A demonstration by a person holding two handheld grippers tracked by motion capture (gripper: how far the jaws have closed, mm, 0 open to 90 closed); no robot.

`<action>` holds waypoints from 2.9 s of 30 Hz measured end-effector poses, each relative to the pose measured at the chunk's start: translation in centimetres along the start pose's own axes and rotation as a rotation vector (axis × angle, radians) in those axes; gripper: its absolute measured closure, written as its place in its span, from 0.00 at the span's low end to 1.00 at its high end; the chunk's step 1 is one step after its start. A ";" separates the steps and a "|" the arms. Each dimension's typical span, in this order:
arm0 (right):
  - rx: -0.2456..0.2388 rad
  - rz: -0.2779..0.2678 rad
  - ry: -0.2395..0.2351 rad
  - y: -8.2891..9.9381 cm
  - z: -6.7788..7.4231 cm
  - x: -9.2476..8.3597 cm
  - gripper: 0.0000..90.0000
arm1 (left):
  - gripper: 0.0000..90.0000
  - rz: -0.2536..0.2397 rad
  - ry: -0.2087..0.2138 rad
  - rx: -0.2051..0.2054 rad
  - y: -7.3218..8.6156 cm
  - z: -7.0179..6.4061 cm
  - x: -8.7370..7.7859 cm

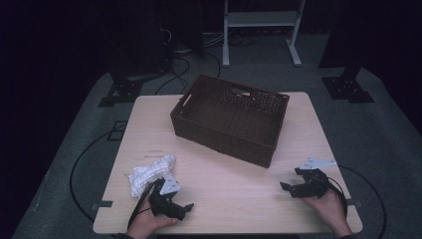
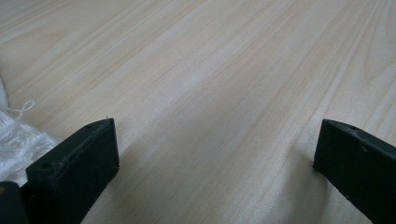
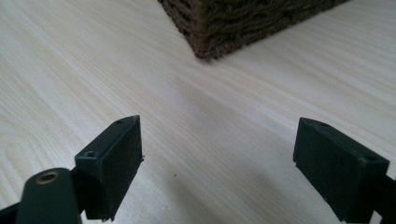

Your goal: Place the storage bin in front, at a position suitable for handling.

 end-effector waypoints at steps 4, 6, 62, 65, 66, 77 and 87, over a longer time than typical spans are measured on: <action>-0.005 -0.017 -0.006 -0.6 -0.1 -0.4 0.17 | 0.00 0.001 -0.014 -0.013 0.0 0.1 0.0; -0.004 -0.024 -0.007 -0.8 -0.2 -0.5 0.17 | 0.00 0.001 -0.016 -0.015 0.0 0.1 0.0; -0.270 0.030 -0.221 -17.4 1.9 3.7 0.68 | 0.00 0.001 -0.018 -0.013 0.1 0.2 0.0; -0.279 0.056 -0.217 -17.7 2.1 4.6 0.72 | 0.00 0.001 -0.018 -0.013 0.1 0.2 0.0; -0.285 0.068 -0.213 -17.8 2.2 4.9 0.72 | 0.00 0.001 -0.018 -0.013 0.1 0.2 0.0; -0.293 0.151 -0.220 -18.3 2.1 7.3 0.87 | 0.00 0.002 -0.017 -0.015 0.1 0.2 0.0; -0.283 0.146 -0.278 -18.1 1.7 7.3 0.91 | 0.00 0.001 -0.017 -0.016 0.1 0.2 0.0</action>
Point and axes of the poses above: each handheld gripper's, and its own axes: x roughly forward along the jaws, y roughly out of its underside, z roughly to its left, the point moved 1 cm from there along x, roughly forward along the jaws, and after that the axes turned 11 degrees about -y, right-handed, at the moved point
